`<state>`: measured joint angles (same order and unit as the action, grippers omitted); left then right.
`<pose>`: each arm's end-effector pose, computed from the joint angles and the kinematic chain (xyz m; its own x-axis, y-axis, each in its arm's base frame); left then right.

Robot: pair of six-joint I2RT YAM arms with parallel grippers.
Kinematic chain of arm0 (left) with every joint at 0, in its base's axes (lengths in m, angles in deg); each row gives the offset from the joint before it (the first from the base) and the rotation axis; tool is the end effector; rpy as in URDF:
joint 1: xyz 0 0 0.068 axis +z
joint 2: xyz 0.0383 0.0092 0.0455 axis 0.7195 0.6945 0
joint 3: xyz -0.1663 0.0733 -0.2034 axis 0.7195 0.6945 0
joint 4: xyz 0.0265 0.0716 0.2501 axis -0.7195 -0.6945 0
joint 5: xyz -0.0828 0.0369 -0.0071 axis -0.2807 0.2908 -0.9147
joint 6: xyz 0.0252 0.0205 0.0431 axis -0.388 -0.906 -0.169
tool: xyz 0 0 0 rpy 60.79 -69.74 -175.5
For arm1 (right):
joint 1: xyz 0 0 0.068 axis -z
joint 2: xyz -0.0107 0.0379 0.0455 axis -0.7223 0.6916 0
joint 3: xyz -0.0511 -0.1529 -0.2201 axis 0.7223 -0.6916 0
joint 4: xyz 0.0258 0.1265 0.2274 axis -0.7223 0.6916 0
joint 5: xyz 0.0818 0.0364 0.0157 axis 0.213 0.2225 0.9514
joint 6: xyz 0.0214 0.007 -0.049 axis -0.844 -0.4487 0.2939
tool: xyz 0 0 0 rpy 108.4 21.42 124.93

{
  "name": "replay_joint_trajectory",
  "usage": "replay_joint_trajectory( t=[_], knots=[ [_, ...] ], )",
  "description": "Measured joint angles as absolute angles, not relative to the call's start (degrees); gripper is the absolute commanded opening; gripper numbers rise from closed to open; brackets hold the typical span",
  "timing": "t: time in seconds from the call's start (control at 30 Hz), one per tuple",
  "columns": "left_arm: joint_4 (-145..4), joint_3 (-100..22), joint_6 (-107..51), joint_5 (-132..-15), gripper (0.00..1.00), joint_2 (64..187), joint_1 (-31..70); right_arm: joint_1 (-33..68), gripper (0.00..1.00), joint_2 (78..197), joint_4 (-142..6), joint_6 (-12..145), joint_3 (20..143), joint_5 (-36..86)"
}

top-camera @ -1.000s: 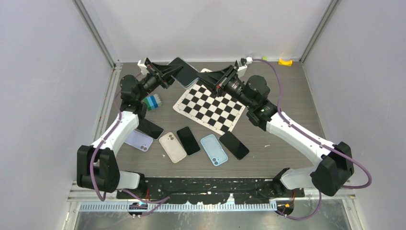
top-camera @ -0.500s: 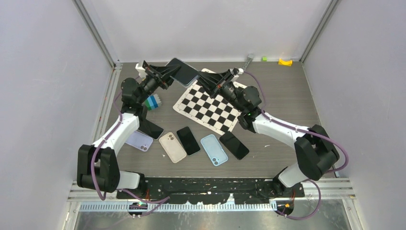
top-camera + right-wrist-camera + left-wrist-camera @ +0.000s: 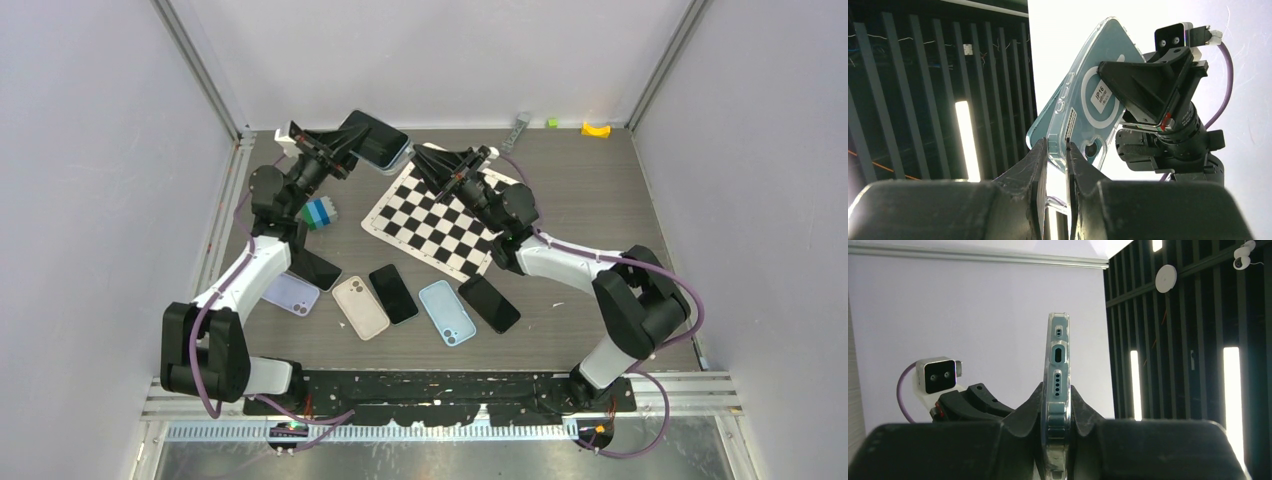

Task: Take the phone out of the phone case
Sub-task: Remove the phone case from the phone.

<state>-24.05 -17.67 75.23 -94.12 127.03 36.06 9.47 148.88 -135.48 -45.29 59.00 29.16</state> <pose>0.2954 -0.0692 0.3593 -0.6951 -0.6844 0.2200 0.0967 -0.3923 -0.9148 0.2800 0.2184 0.3190 -0.8195 0.4631 0.3375 0.0198 -0.5659 0.8243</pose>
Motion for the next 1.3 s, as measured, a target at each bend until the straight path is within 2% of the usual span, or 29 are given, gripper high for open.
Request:
replay_joint_trajectory(
  t=[0.17,0.27,0.4,0.47,0.6,0.97,1.0,1.07,1.1,1.17,1.3],
  knots=[
    [-22.83,-17.67,75.38,-93.34,0.00,127.03,36.06,9.47,0.01,149.41,-135.29,-45.25,60.35,29.77],
    [-22.15,-17.67,75.58,-92.42,0.00,127.03,36.32,9.82,0.08,149.19,-131.44,-42.73,62.87,31.78],
    [-22.09,-17.58,75.62,-90.91,0.00,127.03,37.04,10.76,0.18,146.96,-117.15,-31.30,69.14,34.99],
    [-22.06,-17.53,75.90,-89.73,0.00,127.03,37.52,10.56,0.20,145.47,-102.46,-20.46,76.35,34.95],
    [-21.56,-17.58,77.28,-89.84,0.00,126.98,37.83,9.66,0.24,143.90,-85.17,-7.02,85.25,34.07],
    [-30.06,-19.72,72.17,-99.59,0.00,126.98,37.74,5.79,0.33,146.92,-68.25,6.18,90.95,35.87],
    [-30.63,-20.03,71.75,-99.87,0.03,126.98,37.74,5.82,0.33,146.92,-68.08,6.36,90.98,36.00],
    [-31.77,-20.55,70.68,-100.24,0.06,126.66,37.81,5.84,0.24,146.92,-68.82,6.40,90.76,36.28],
    [-32.49,-20.68,70.07,-100.33,0.11,126.37,37.85,5.84,0.14,146.89,-69.50,6.33,90.41,36.46],
    [-34.48,-20.75,68.06,-100.29,0.21,125.50,37.87,5.79,0.03,146.61,-72.86,5.92,88.72,36.89],
    [-38.44,-20.73,64.67,-100.83,0.42,124.19,37.81,5.38,0.01,145.80,-78.37,5.77,84.02,36.28]
  ],
)
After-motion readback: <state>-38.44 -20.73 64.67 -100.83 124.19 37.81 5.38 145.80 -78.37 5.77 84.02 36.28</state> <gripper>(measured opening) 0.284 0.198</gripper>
